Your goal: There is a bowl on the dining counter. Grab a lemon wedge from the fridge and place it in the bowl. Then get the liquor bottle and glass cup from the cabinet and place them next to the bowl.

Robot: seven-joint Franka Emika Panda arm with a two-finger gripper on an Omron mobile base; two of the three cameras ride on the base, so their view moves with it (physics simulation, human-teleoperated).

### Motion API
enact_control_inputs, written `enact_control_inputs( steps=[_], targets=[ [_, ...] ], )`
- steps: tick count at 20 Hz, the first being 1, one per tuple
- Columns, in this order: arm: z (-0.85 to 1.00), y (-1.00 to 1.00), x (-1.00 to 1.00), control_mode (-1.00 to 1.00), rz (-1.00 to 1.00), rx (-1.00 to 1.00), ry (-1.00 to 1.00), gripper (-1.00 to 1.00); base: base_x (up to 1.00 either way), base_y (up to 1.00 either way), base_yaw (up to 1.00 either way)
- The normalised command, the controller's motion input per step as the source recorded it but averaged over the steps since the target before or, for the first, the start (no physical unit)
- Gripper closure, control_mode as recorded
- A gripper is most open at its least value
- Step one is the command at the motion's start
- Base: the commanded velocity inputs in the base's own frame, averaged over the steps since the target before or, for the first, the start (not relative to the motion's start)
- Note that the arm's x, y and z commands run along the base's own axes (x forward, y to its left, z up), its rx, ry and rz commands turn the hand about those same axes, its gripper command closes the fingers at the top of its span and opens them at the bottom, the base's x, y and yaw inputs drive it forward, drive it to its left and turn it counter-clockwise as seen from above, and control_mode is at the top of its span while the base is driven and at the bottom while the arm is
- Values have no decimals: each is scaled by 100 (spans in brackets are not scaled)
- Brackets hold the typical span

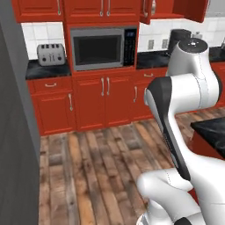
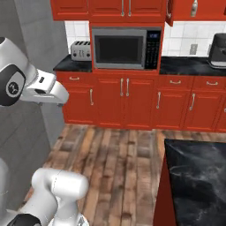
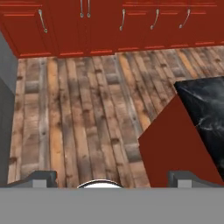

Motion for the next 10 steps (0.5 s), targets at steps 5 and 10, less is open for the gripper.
enact_control_inputs(
  steps=[5, 10],
  targets=[
    [0, 0, 0, 100, 0, 0, 0, -100, 100, 26, -12],
    [0, 0, 0, 100, 0, 0, 0, -100, 100, 16, -10]
  ],
)
